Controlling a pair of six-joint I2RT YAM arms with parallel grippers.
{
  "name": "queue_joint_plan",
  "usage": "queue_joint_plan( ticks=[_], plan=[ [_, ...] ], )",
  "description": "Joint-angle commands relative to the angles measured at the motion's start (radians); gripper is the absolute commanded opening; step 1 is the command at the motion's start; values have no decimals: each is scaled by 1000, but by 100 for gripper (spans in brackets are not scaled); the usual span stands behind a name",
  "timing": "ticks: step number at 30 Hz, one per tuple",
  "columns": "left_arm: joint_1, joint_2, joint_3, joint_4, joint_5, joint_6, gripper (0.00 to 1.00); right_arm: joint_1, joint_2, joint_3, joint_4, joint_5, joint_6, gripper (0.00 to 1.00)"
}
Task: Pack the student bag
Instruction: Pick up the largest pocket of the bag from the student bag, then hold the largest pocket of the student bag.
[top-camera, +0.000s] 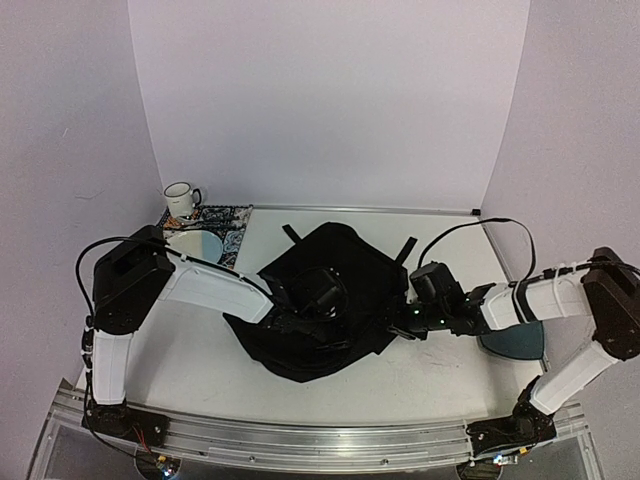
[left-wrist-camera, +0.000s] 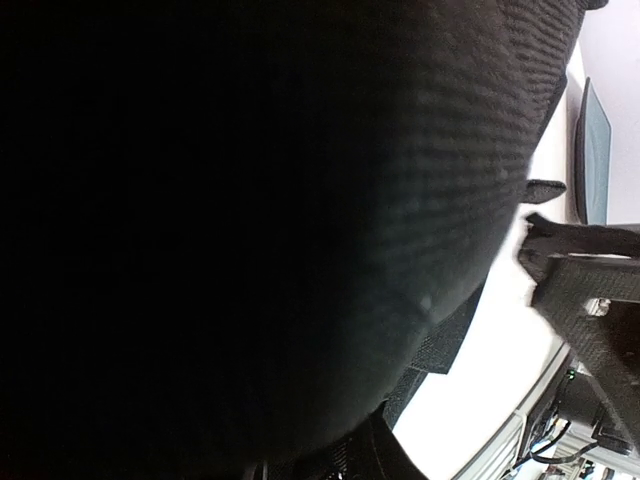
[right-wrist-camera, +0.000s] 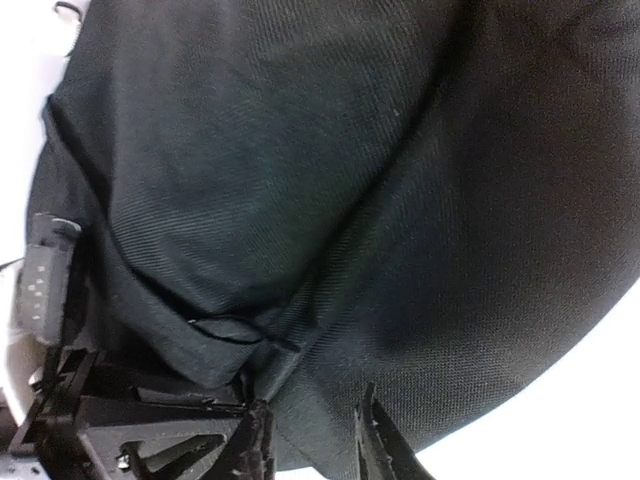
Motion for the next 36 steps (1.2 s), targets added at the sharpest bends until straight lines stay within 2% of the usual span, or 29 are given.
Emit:
queue_joint_plan(
  ticks=[1,9,14,27,36],
  plan=[
    [6,43,43,10,14,-11,25,4,83,54,-40,-1,-4,31],
    [24,54,21,71,23,-33,18,13,183,33,127,-132,42,43],
    [28,49,5,120,30,-33,0,33,210,27,195,-167,71,49],
    [8,-210,-225,172,-51,-6,0,28,180,34,92,-30,87,56],
    [5,-300,-360,176,-65,-35,0,6,162,34,41,26,75,58]
  ],
)
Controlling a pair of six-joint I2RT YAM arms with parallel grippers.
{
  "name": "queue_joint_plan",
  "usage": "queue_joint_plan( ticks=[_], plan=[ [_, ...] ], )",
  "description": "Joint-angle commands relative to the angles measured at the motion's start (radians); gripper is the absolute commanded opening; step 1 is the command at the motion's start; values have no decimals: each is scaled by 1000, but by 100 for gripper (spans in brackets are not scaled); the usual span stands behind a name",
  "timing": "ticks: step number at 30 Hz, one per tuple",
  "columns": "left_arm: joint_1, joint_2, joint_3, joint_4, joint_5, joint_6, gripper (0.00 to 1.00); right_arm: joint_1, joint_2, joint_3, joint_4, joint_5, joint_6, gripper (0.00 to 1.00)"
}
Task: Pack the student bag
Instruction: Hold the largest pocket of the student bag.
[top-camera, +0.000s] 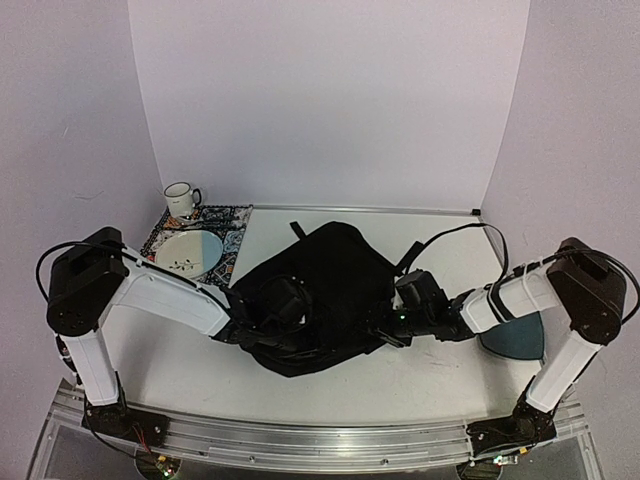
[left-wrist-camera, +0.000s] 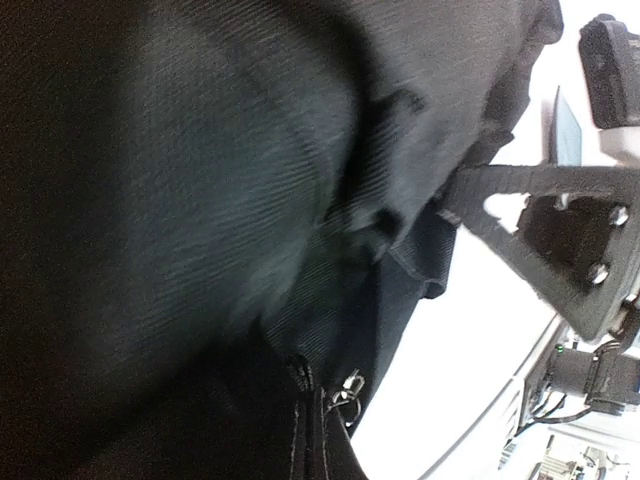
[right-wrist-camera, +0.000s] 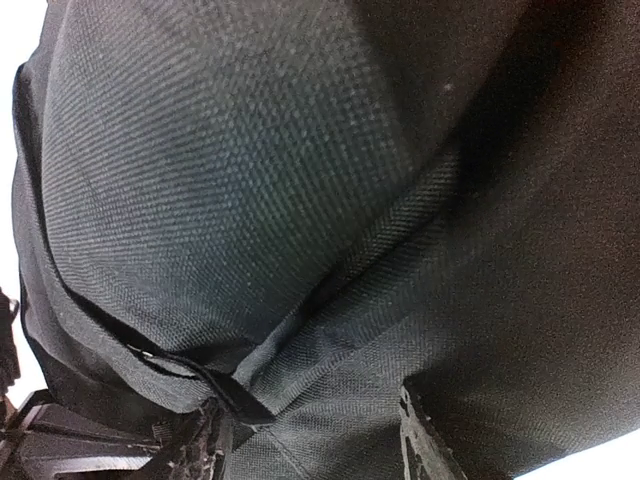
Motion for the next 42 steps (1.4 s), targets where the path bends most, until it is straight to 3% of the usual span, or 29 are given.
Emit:
queue_joint_plan(
  ticks=[1,11,18,25,30,33,38,42],
  plan=[
    [1,-92,-53,-2,-32,-12,0,-15,-20,7,-130,78,-10,58],
    [-12,-133,-32,-25,14,76,0,-1,-17,83,-141,-44,-137,63],
    [-13,-189,4,-123,12,147,0,79,-123,149,-228,-107,-550,76],
    [-11,-288,26,-233,-65,220,0,142,-242,139,-265,-129,-935,81],
    [-11,-342,21,-244,-74,251,0,199,-241,141,-235,-138,-1240,84],
    [-11,-361,17,-249,-74,267,0,233,-192,168,-240,-156,-1391,84],
    [-11,-401,3,-255,-73,274,0,241,-115,221,-242,-148,-1489,79],
    [-11,-429,-9,-256,-74,271,0,240,-67,257,-239,-125,-1531,67]
  ],
)
